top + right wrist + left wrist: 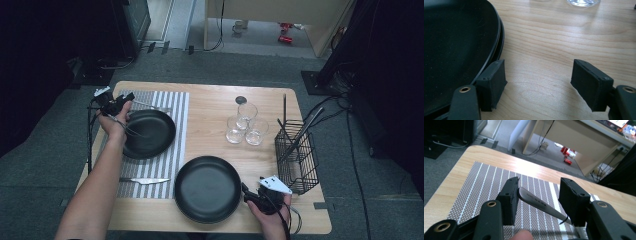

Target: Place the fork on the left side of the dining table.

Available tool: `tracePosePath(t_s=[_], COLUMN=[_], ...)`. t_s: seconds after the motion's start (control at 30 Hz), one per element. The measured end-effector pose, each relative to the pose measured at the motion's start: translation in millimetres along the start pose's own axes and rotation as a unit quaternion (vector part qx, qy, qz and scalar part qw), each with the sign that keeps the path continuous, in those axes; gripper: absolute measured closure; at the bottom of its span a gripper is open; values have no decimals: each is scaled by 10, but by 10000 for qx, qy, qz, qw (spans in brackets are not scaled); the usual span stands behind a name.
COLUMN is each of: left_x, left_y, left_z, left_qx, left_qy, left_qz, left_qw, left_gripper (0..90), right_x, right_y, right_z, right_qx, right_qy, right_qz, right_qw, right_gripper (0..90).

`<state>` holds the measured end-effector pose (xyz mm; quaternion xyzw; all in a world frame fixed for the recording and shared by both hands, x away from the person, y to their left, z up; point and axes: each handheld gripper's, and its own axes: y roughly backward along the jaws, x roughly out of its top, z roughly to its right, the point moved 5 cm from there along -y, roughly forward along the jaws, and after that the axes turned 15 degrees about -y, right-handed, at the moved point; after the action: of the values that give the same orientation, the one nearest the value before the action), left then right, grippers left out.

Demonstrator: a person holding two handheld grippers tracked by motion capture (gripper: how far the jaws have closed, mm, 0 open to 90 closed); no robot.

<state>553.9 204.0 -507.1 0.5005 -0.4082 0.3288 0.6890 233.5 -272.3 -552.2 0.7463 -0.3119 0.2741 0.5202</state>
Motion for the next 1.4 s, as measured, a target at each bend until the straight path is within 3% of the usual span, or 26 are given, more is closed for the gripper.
tracePosePath(t_s=[0.13,0.23,0.6,0.7,0.8,0.87,1.03,1.2,1.3,1.4], left_x=[-21,-53,-69,-83,-104,-105,-103,-97,-85,-65], left_y=[-10,-58,-127,-136,-167,-179,-194,-183,-166,-139], left_z=[-29,-31,23,18,59,73,83,76,80,85], left_qx=[-20,-216,-235,-345,-460,-407,-212,-174,-179,-163], left_qy=[30,90,-59,-42,-273,-430,-575,-612,-663,-619], left_qz=[-239,-514,-760,-924,-1163,-1248,-1288,-1281,-1202,-1031], left_qw=[9997,9984,9968,9951,9918,9904,9898,9897,9904,9926], left_gripper=[504,490,469,464,447,437,415,387,390,398], right_x=[3,2,4,4,4,4,4,3,2,4], right_y=[-4,-3,-3,-3,-1,0,0,1,1,0], right_z=[2,-1,4,4,3,4,4,1,0,3], right_qx=[-3,-8,8,7,2,8,1,-3,-4,0], right_qy=[7,3,-5,-6,1,-1,3,-1,2,9], right_qz=[4,1,5,7,18,20,22,17,18,22], right_qw=[10000,10000,10000,10000,10000,10000,10000,10000,10000,10000], right_gripper=[279,279,280,280,281,281,280,281,281,281])
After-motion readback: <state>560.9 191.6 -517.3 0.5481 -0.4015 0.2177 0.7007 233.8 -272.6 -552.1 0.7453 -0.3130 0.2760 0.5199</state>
